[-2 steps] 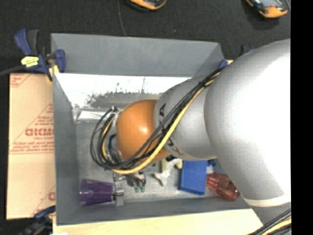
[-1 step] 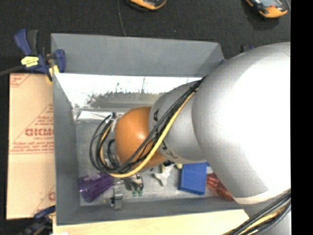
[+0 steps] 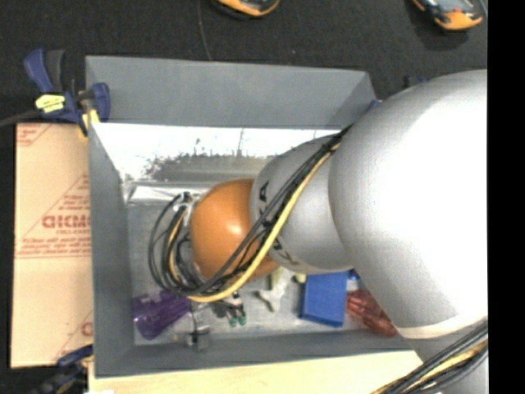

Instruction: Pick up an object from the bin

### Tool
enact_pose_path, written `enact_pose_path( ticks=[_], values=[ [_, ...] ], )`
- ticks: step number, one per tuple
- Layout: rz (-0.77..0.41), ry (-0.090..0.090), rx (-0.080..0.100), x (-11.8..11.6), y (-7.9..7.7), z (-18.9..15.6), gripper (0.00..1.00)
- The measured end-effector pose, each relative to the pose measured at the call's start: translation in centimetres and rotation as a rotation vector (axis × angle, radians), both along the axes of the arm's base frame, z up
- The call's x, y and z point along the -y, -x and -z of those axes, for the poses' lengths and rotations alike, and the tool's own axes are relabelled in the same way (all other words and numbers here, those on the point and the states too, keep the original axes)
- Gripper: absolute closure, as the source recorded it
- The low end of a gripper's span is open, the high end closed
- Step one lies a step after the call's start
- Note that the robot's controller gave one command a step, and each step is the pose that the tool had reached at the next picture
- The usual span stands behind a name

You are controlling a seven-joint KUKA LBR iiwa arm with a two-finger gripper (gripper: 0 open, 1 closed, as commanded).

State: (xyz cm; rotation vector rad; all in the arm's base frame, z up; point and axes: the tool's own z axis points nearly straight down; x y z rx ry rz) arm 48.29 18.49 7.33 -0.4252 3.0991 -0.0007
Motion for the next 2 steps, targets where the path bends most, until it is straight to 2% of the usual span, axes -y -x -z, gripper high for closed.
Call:
enact_pose_path(
  ticks=[1,2],
  values=[
    [-0.109,0.001,0.000,-0.27,-0.17,0.10,0.00],
    [-0.129,-0.001,0.004,-1.18,0.00,-0.08,1.00]
  ],
)
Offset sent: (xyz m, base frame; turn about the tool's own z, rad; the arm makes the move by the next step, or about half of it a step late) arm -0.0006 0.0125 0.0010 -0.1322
